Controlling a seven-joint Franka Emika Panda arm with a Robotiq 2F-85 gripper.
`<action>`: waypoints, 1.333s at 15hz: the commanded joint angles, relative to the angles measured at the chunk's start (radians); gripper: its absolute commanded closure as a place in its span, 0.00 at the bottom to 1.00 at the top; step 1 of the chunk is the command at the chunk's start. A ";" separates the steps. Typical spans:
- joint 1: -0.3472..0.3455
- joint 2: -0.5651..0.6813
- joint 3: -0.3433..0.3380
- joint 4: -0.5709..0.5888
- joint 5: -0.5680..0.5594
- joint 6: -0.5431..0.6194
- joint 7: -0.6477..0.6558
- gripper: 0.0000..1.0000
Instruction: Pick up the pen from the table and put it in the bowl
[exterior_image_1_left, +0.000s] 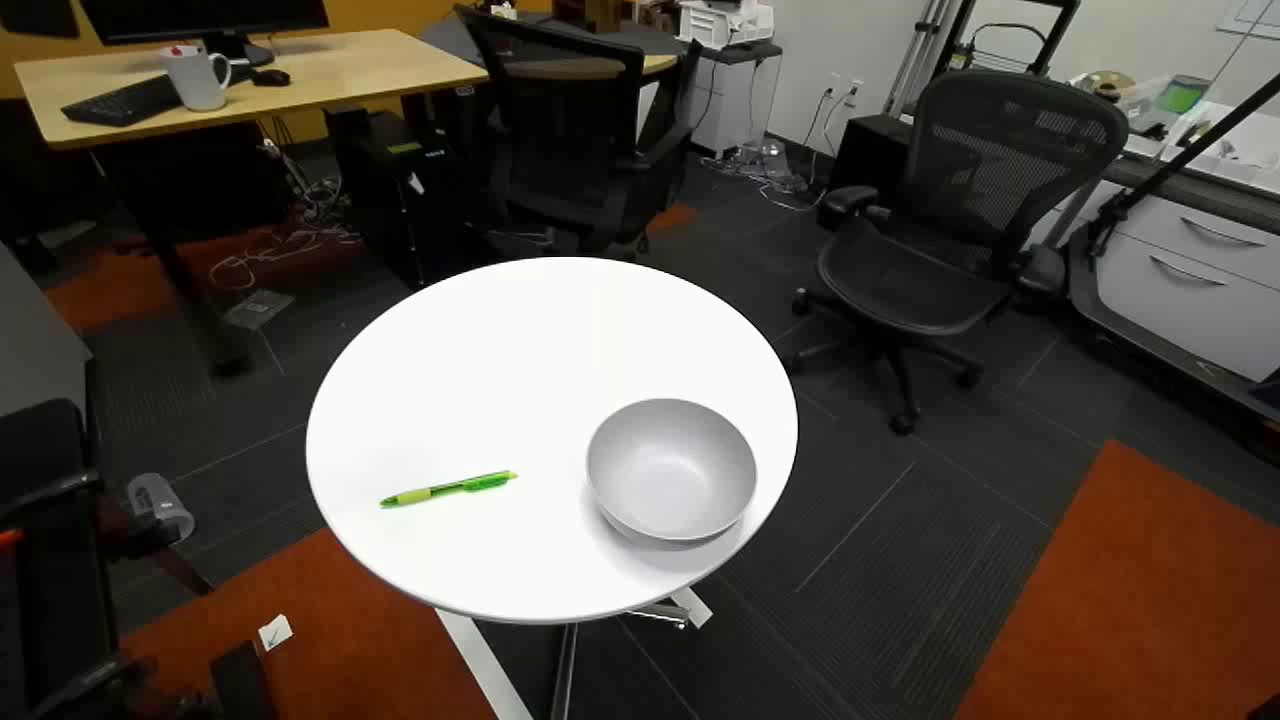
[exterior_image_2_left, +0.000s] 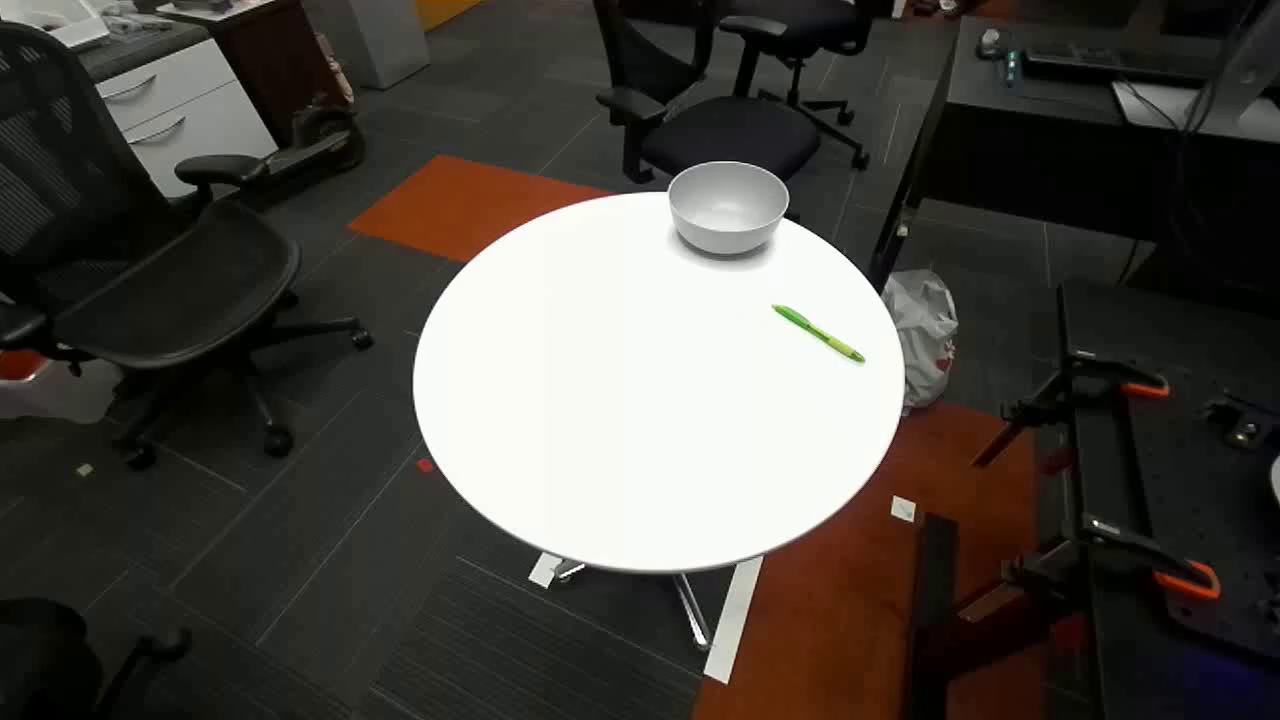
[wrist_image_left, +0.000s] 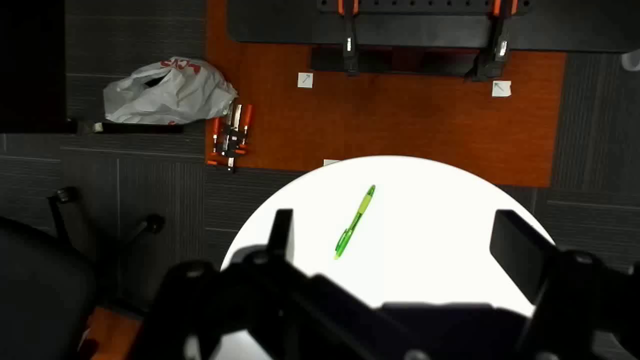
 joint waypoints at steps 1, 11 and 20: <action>0.008 0.001 -0.006 0.002 -0.002 -0.003 0.002 0.00; 0.016 -0.023 0.017 -0.091 0.044 0.088 0.126 0.00; -0.005 -0.050 0.078 -0.387 0.070 0.491 0.443 0.00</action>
